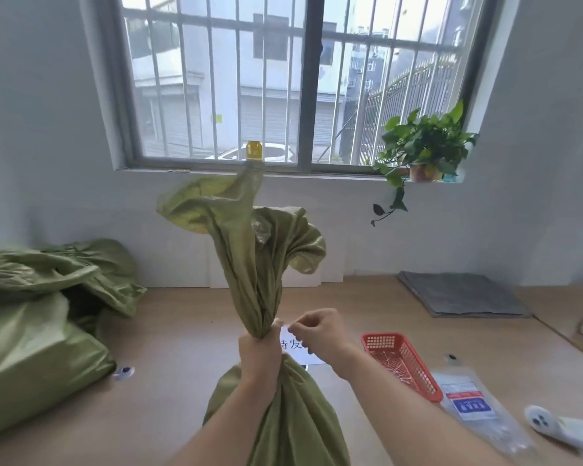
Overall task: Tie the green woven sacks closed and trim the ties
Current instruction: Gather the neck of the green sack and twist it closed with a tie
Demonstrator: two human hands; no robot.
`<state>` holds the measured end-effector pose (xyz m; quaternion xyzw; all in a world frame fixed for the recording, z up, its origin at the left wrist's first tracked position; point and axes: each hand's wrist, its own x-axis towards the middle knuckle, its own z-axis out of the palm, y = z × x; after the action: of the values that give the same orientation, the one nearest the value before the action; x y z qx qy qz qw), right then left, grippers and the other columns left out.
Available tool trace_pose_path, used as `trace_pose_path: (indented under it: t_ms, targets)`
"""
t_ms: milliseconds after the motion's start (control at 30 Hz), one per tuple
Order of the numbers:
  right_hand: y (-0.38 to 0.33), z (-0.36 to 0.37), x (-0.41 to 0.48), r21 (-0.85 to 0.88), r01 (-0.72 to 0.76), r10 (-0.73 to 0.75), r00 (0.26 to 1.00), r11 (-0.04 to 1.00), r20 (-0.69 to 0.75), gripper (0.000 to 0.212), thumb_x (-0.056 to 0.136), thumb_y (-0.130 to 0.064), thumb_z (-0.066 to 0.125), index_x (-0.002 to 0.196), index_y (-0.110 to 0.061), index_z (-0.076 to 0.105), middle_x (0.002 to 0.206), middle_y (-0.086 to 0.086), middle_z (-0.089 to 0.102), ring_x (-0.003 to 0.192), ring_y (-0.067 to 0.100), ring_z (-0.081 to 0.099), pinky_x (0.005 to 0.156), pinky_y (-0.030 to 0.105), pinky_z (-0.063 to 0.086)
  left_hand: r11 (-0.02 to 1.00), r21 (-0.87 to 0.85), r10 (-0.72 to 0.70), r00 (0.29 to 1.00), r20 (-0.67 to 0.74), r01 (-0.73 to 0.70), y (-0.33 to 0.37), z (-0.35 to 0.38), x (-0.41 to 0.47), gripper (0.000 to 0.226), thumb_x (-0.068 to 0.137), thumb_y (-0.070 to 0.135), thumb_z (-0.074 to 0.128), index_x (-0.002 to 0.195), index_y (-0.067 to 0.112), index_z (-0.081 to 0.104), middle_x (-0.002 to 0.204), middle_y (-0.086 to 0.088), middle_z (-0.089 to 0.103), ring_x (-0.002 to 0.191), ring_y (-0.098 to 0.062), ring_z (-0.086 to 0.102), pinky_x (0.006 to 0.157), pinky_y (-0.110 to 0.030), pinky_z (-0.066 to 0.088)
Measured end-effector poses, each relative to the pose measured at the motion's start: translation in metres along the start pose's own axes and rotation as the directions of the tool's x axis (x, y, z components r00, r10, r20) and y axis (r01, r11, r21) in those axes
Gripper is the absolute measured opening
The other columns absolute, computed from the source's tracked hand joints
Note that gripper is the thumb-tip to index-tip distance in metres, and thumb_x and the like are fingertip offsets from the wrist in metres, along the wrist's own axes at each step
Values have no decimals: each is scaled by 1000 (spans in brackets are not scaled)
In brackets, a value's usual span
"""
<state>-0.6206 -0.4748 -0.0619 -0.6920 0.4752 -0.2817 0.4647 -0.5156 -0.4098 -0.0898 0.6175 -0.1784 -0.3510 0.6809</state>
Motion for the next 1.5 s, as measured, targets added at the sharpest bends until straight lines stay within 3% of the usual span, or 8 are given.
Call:
trace_pose_path:
  t_ms: [300, 667, 767, 867, 1033, 1233, 1367, 1500]
  targets:
    - [7, -5, -1, 13, 8, -8, 1000, 1000, 25, 15, 90, -11, 71, 81, -1, 79, 62, 1, 67, 52, 11, 57, 51, 20, 48, 998, 0, 69, 993, -94, -69, -5, 2, -9, 32, 89, 17, 69, 66, 12, 46, 62, -6, 38, 58, -21, 36, 55, -32, 34]
    - [16, -1, 6, -133, 241, -226, 967, 961, 117, 32, 94, -6, 63, 77, -28, 78, 56, -13, 64, 50, 1, 52, 54, 16, 42, 998, -39, 48, 980, 193, -42, -5, -2, -14, 24, 66, 25, 74, 78, 8, 63, 59, -7, 49, 57, -24, 50, 57, -34, 47]
    - [17, -4, 4, -136, 277, -247, 948, 951, 200, 55, 93, 2, 54, 59, -38, 69, 57, -15, 61, 55, 1, 50, 59, 20, 41, 995, -94, 30, 979, 201, -11, -12, -3, -8, 40, 77, 42, 78, 89, 6, 64, 59, -6, 52, 55, -22, 54, 66, -40, 51]
    - [10, -4, -1, -68, 240, -214, 940, 968, 267, 44, 94, 6, 48, 82, -21, 81, 59, -19, 64, 55, -5, 53, 59, 13, 40, 992, -123, 23, 993, 120, -8, -17, -4, -5, 44, 96, 48, 65, 91, 4, 70, 64, -8, 60, 57, -23, 57, 60, -37, 53]
    - [6, -4, -9, 55, 187, -194, 914, 981, 357, 33, 96, -34, 59, 77, -11, 72, 68, -7, 62, 64, 13, 52, 64, 29, 41, 988, -145, 64, 995, 81, -52, -13, -3, -6, 49, 94, 40, 71, 70, -2, 66, 60, -14, 62, 54, -28, 61, 55, -37, 51]
    - [-7, 21, -11, -53, 84, -77, 989, 995, 124, 56, 66, -63, 87, 92, -14, 80, 83, -5, 79, 82, 8, 75, 74, 28, 61, 928, 254, 265, 962, 67, -273, -19, 3, -5, 15, 95, 1, 60, 104, 8, 69, 94, -3, 71, 93, -30, 71, 82, -40, 59]
    - [-7, 21, -7, 29, 26, -25, 1000, 999, -14, 37, 81, -51, 82, 91, -16, 78, 83, -3, 79, 82, 11, 75, 70, 25, 59, 937, 103, 315, 935, 160, -333, -26, 3, -7, 15, 95, 10, 61, 97, 17, 73, 87, -4, 79, 88, -23, 78, 76, -39, 62]
    - [-3, 22, 4, 52, -41, 44, 997, 998, -58, 35, 82, -49, 81, 99, -18, 76, 88, -1, 78, 86, 19, 75, 83, 40, 64, 870, 104, 453, 863, 223, -483, -35, -5, -12, 26, 106, 11, 44, 119, 20, 64, 117, -7, 60, 103, -11, 68, 84, -20, 55]
